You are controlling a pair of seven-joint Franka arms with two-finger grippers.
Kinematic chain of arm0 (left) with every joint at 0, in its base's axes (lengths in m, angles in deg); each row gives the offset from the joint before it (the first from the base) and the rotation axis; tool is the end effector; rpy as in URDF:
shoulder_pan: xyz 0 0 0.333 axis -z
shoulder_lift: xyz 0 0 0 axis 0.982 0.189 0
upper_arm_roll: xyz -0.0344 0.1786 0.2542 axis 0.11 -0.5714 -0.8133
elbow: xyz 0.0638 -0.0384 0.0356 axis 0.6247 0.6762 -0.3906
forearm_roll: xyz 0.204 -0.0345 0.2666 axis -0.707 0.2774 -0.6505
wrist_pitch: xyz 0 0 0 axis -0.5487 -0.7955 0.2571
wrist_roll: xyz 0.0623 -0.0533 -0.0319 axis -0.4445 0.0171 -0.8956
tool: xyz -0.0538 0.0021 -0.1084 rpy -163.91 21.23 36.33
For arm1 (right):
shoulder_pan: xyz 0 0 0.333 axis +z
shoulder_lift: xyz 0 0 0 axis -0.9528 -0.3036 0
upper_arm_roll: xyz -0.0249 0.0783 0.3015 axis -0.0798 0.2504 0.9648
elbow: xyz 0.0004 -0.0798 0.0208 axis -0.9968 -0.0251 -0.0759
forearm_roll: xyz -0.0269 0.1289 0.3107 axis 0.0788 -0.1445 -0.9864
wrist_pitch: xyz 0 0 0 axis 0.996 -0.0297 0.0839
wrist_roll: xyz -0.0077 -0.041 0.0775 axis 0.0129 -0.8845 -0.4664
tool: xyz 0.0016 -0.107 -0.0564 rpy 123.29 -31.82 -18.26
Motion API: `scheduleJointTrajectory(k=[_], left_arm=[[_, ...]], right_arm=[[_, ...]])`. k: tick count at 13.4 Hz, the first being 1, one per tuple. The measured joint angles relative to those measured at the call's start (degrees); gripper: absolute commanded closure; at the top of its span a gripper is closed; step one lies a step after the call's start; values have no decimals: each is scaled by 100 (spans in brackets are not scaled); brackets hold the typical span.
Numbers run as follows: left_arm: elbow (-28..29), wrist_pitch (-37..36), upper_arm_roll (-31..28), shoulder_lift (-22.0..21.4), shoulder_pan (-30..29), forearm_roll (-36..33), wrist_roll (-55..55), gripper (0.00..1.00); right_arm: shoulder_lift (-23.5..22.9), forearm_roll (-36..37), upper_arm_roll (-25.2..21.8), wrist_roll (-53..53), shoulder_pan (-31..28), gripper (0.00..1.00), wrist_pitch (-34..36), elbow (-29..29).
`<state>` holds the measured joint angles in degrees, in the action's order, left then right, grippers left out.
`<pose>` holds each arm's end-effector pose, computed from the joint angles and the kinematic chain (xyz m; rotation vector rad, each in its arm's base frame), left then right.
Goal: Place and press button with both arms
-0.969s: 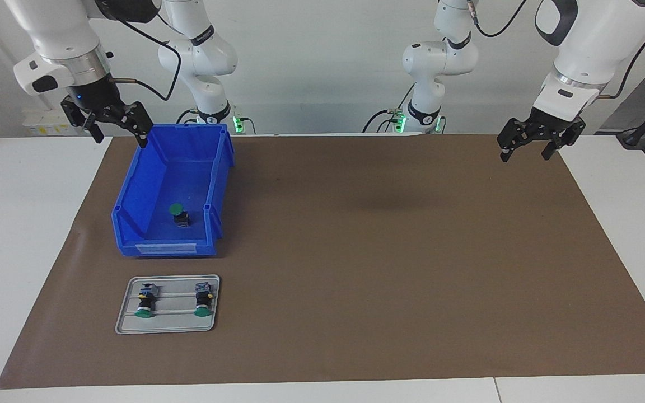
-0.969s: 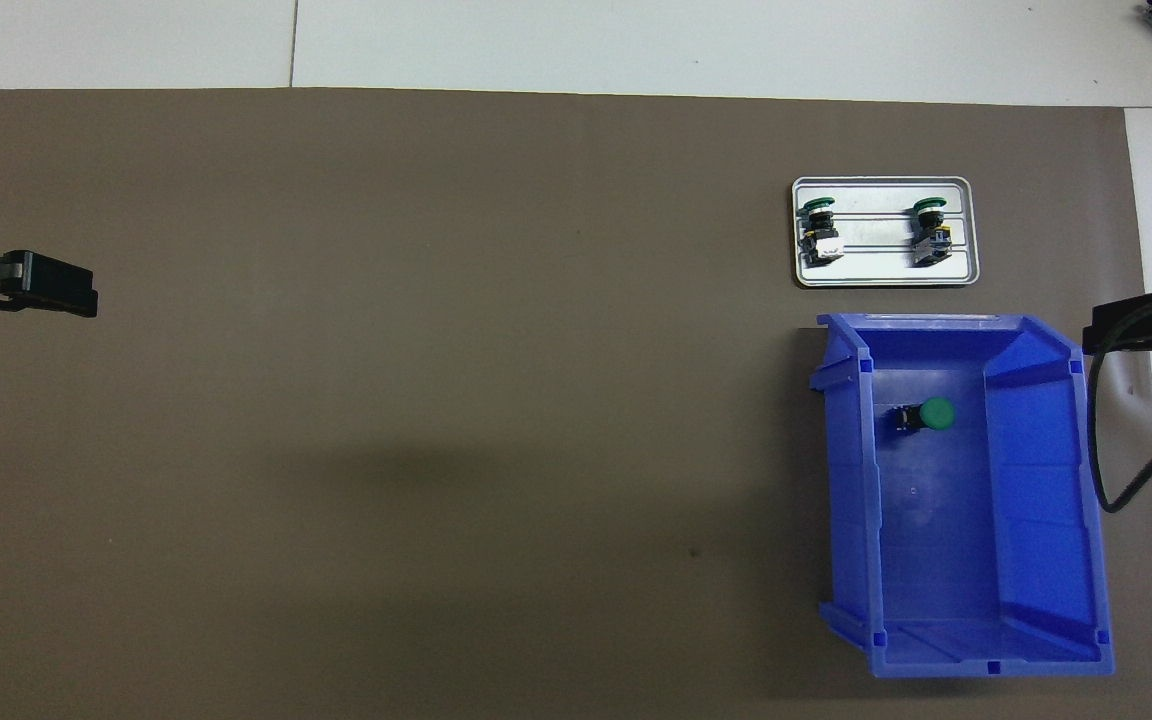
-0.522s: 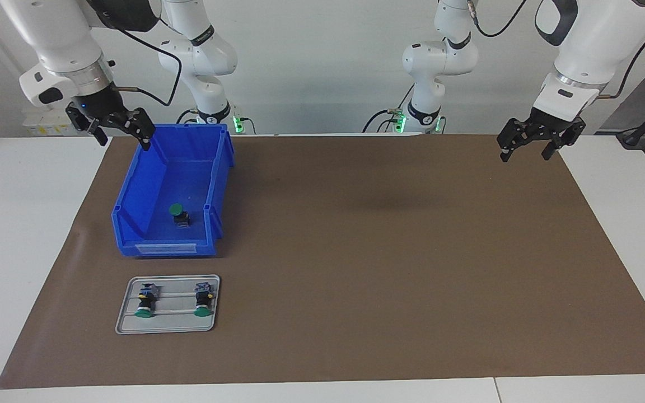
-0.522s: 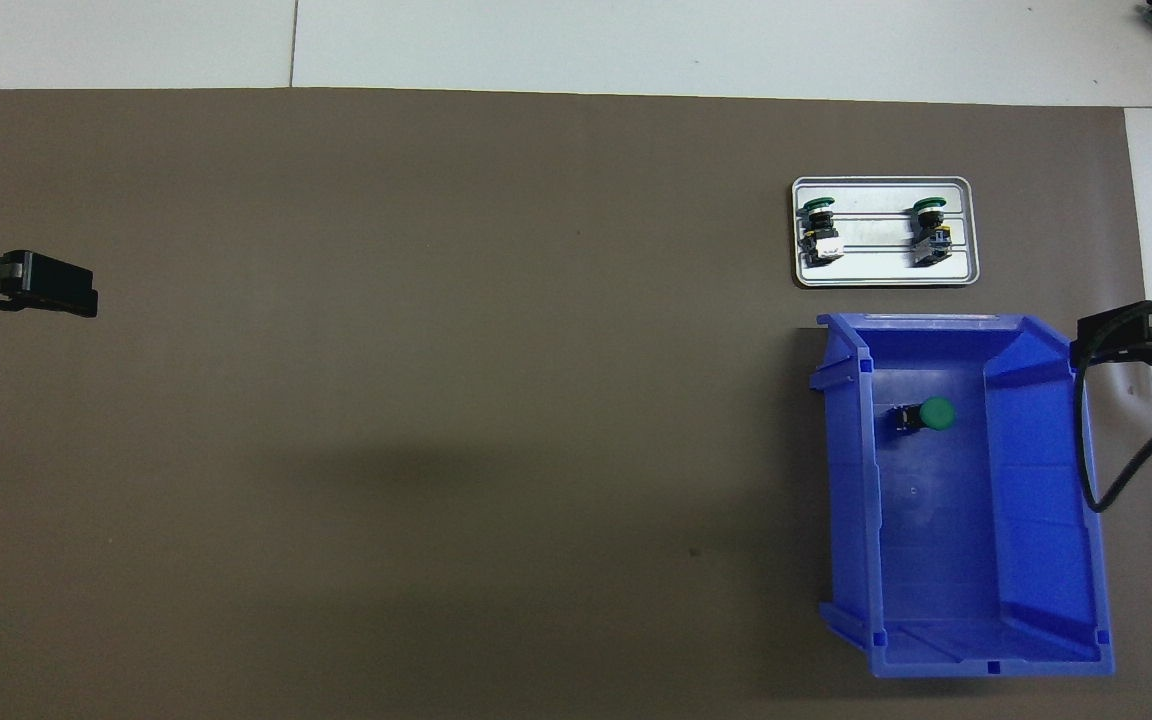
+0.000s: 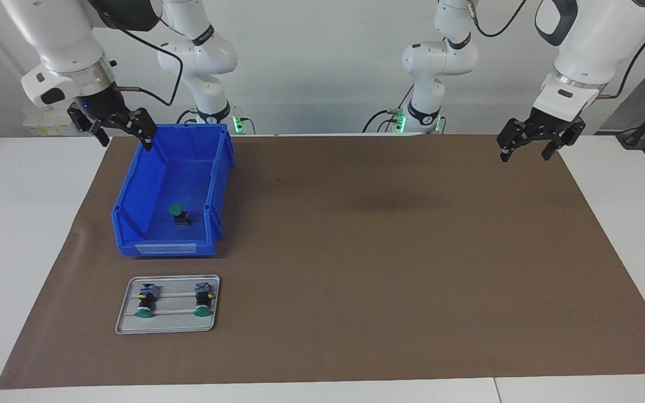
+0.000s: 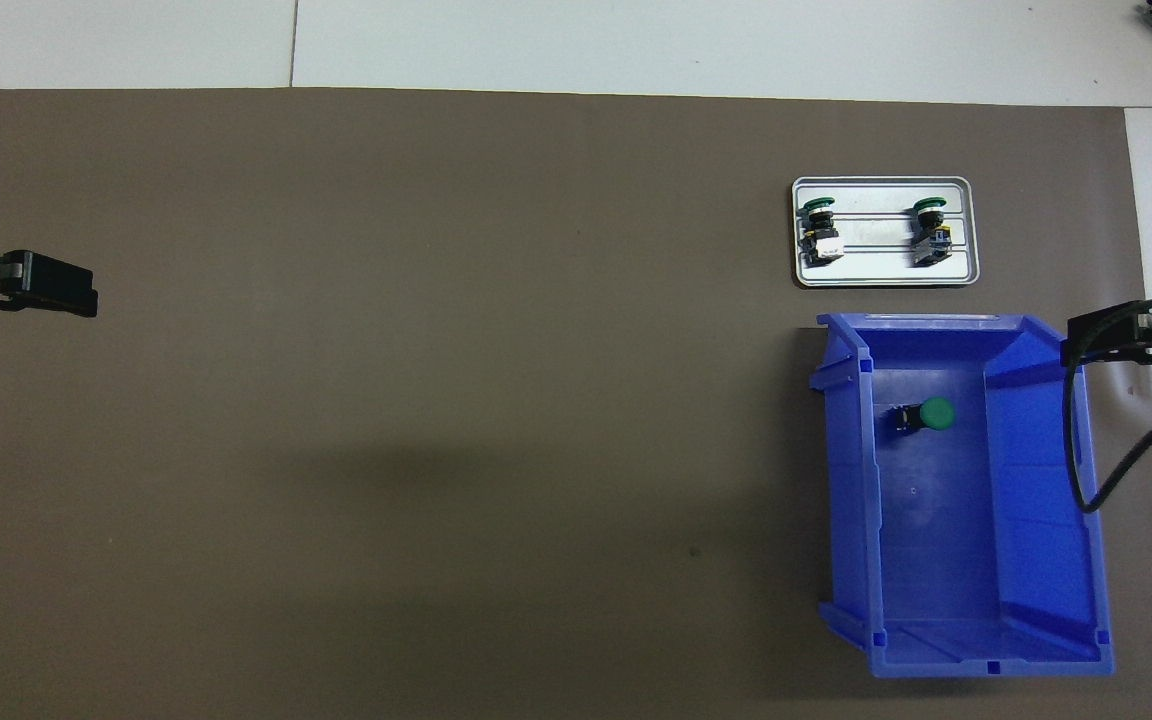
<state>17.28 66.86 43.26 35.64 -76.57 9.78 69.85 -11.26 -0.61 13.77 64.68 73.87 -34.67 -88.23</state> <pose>0.5022 -0.0291 0.6086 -3.1176 0.0736 -0.0607 0.4722 -0.0185 0.6067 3.0926 -0.1976 -0.0478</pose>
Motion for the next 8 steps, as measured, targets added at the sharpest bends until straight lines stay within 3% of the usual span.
scheduleJointTrajectory(k=[8], left_arm=[[0, 0, 0, 0, 0, 0, 0, 0]], right_arm=[[0, 0, 62, 0, 8, 0, 18, 0]])
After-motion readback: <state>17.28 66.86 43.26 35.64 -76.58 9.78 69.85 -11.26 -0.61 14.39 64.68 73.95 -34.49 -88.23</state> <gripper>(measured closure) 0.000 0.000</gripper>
